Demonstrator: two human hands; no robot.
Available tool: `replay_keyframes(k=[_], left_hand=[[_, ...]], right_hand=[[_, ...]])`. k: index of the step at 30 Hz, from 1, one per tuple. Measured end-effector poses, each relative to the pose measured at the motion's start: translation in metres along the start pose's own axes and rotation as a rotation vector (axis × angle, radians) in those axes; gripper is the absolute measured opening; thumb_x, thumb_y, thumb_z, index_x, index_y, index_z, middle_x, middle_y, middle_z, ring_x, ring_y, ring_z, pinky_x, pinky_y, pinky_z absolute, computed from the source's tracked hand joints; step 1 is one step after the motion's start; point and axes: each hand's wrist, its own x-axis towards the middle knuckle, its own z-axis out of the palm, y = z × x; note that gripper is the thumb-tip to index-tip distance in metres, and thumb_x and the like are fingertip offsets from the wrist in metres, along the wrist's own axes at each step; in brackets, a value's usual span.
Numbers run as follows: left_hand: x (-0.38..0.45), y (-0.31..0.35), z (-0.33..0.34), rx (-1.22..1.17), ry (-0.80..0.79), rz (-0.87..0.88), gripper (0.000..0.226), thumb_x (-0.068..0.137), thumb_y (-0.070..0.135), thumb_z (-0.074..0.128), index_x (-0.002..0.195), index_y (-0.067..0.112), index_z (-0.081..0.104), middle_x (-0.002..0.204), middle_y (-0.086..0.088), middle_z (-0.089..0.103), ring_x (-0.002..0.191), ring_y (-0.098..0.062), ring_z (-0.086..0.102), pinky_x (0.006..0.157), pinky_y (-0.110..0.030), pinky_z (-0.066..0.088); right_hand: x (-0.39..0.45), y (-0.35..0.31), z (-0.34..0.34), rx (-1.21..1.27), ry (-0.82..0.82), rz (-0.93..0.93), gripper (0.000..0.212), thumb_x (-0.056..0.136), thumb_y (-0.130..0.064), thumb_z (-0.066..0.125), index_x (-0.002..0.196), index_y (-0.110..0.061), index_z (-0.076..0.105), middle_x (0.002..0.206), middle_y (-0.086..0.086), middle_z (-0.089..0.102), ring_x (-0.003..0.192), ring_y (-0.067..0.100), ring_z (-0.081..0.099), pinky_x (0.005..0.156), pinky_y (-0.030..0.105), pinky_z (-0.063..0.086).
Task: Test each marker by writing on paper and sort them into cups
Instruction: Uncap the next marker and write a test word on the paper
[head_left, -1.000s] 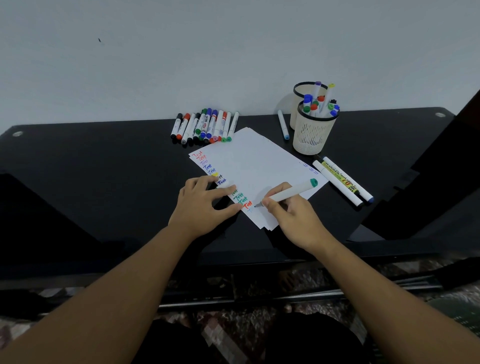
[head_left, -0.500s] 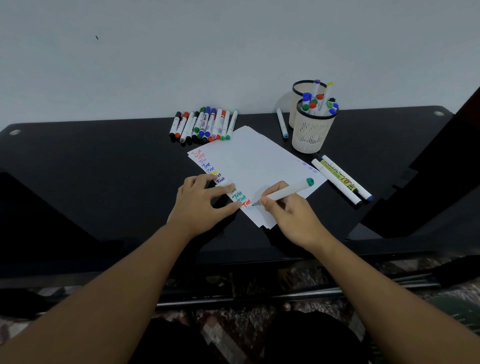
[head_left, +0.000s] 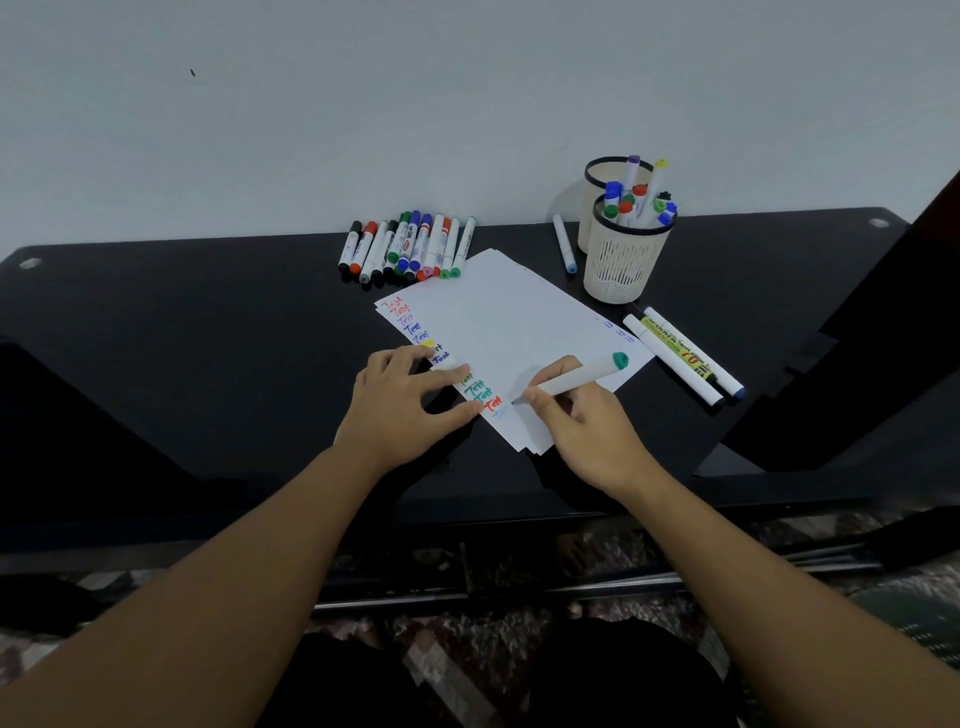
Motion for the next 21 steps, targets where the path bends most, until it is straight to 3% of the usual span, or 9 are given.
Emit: replay_keyframes(k=[7,11,16,21], left_hand=[[-0.0001,-0.0004,0.001,-0.006,0.012,0.006,0.069,0.073,0.089,0.039,0.129,0.055,0.06,0.147,0.016,0.041,0.137,-0.015,0.025,0.117,-0.046,0.026],[0.0002,-0.0003,0.0006,-0.003,0.01,0.004,0.069,0.074,0.089,0.039,0.129,0.055,0.061,0.147,0.016,0.042,0.137,-0.015,0.026,0.117,-0.047,0.026],[-0.0002,-0.0006,0.0007,0.007,0.009,0.009,0.069,0.074,0.089,0.038,0.13,0.054,0.06,0.148,0.014,0.042,0.136,-0.017,0.027,0.116,-0.047,0.027],[0.0004,-0.0009,0.0009,0.007,0.001,0.009,0.067,0.076,0.088,0.04,0.13,0.055,0.06,0.148,0.015,0.041,0.137,-0.016,0.025,0.116,-0.048,0.026]], right_hand=[[0.0002,0.0009,-0.0019,0.176,0.05,0.017,0.004,0.104,-0.031,0.061,0.103,-0.027,0.062,0.097,-0.015,0.066,0.093,0.006,0.062,0.081,0.018,0.049],[-0.0013,-0.0005,0.0007,0.139,-0.022,-0.006,0.003,0.103,-0.03,0.062,0.101,-0.029,0.064,0.092,-0.006,0.067,0.091,0.015,0.063,0.08,0.023,0.05],[-0.0014,0.0019,0.0031,0.009,-0.104,-0.02,0.009,0.1,-0.045,0.06,0.102,-0.036,0.062,0.09,-0.002,0.068,0.088,0.02,0.062,0.083,0.045,0.053],[0.0006,0.0043,0.0038,-0.05,-0.119,-0.033,0.009,0.101,-0.047,0.059,0.103,-0.038,0.061,0.091,-0.005,0.068,0.086,0.019,0.062,0.083,0.05,0.055]])
